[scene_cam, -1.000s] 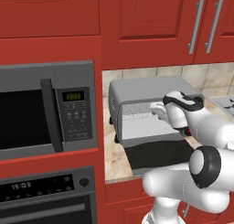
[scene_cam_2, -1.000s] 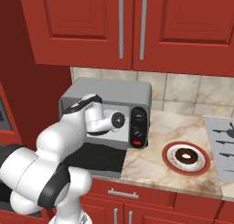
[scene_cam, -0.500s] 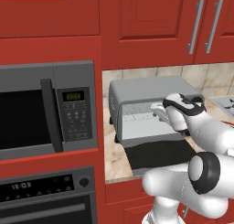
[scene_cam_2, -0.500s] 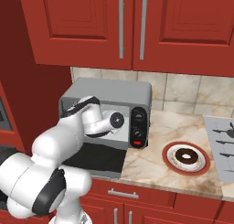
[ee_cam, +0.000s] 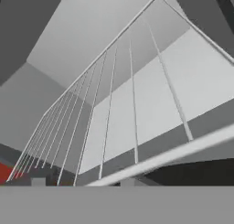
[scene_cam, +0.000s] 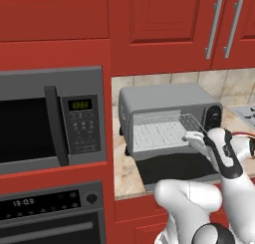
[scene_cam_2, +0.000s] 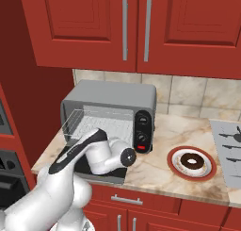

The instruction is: Pick up the bagel from the plate, place it on the toaster oven rack, close the door, and set the timer.

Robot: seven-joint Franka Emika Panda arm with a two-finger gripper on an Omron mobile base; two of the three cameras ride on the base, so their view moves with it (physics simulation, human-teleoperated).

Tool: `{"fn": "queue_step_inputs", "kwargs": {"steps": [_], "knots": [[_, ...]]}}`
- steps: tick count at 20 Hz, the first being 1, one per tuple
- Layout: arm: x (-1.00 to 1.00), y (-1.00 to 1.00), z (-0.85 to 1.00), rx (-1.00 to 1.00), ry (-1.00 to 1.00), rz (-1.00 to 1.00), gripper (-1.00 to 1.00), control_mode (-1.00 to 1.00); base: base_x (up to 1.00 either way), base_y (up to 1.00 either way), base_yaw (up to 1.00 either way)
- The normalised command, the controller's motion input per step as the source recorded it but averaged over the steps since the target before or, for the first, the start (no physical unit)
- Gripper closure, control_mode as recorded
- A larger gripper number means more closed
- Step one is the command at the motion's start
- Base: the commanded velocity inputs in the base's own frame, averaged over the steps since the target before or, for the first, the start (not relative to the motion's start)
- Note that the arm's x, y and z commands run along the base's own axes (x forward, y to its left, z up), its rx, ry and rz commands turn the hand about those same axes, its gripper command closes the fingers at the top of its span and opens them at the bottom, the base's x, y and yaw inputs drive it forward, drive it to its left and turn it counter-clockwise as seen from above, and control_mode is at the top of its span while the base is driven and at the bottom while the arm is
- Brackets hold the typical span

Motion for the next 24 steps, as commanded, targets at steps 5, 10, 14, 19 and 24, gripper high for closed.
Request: {"fn": "queue_step_inputs", "kwargs": {"steps": [5,10,14,19,24], "knots": [[-1.0,-0.74,-0.4,0.0,0.02,0.0,1.0,-1.0,0.0,0.0,0.0],[-0.55,-0.5,0.72,0.08,0.0,-0.02,1.0,-1.0,0.0,0.0,0.0],[0.0,-0.22,1.0,0.13,-0.09,0.0,1.0,-1.0,0.0,0.0,0.0],[0.0,-0.36,1.0,0.05,-0.03,0.0,1.0,-1.0,0.0,0.0,0.0],[0.0,-0.4,1.0,-0.02,0.12,0.0,1.0,-1.0,0.0,0.0,0.0]]}}
